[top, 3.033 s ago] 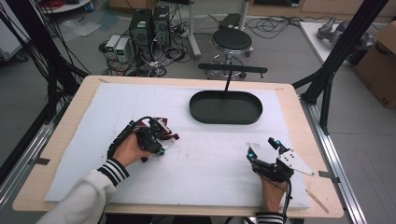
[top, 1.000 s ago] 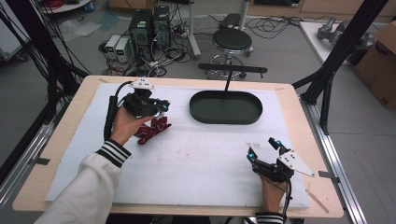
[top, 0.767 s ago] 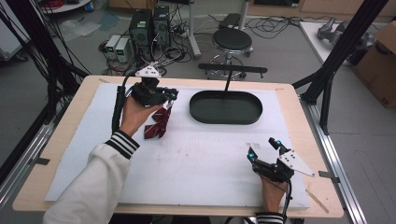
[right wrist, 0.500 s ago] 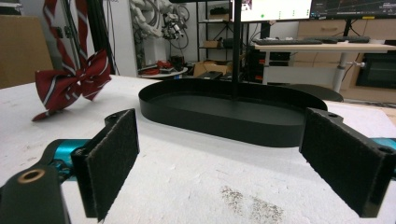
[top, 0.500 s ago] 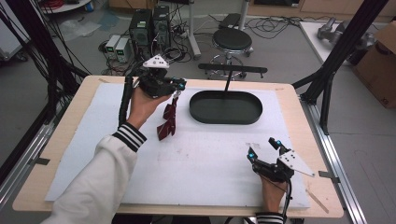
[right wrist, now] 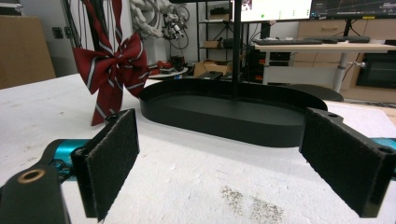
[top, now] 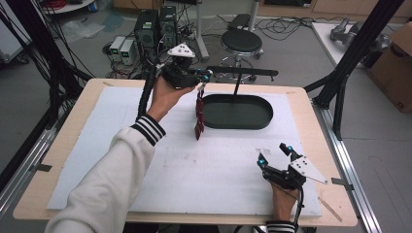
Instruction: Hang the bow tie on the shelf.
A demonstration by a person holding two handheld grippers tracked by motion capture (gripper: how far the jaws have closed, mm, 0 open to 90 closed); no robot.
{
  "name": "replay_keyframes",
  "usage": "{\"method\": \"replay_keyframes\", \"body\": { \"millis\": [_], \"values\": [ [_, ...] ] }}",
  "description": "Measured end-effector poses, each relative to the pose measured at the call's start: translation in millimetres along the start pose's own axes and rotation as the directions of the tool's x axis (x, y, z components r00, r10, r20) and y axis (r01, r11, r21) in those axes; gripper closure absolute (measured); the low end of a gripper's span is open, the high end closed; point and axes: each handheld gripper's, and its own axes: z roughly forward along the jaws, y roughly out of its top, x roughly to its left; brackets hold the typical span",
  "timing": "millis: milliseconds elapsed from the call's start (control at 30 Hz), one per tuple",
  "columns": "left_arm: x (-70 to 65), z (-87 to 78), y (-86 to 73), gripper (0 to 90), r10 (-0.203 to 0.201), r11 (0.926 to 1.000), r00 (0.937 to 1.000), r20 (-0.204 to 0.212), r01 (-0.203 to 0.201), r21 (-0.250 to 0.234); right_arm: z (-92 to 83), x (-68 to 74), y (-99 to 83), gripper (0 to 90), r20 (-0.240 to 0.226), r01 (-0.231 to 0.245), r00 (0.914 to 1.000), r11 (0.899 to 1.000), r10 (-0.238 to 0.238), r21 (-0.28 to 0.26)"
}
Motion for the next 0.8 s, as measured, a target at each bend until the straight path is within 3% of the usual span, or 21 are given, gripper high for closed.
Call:
{"method": "replay_keyframes", "body": {
  "millis": [367, 533, 800],
  "values": [
    [-2.8, 17.3, 22.7, 81.9, 0.033, 0.9989, 0.9994, 0.007, -0.033, -0.032, -0.2, -0.3, -0.1, 11.1, 0.001, -0.001, 1.0000, 1.000, 0.001, -0.003],
    [0.7, 23.4, 22.5, 81.9, 0.026, 0.9983, 0.9995, 0.015, -0.025, -0.052, -0.2, -0.3, -0.1, 11.1, 0.002, -0.001, 1.0000, 1.000, 0.001, -0.003],
    [12.8, 37.7, 14.9, 82.0, -0.016, 0.9938, 0.9971, 0.075, 0.024, -0.108, -0.1, -0.2, -0.2, 11.1, 0.002, 0.002, 1.0000, 1.000, -0.002, -0.005]
  ]
}}
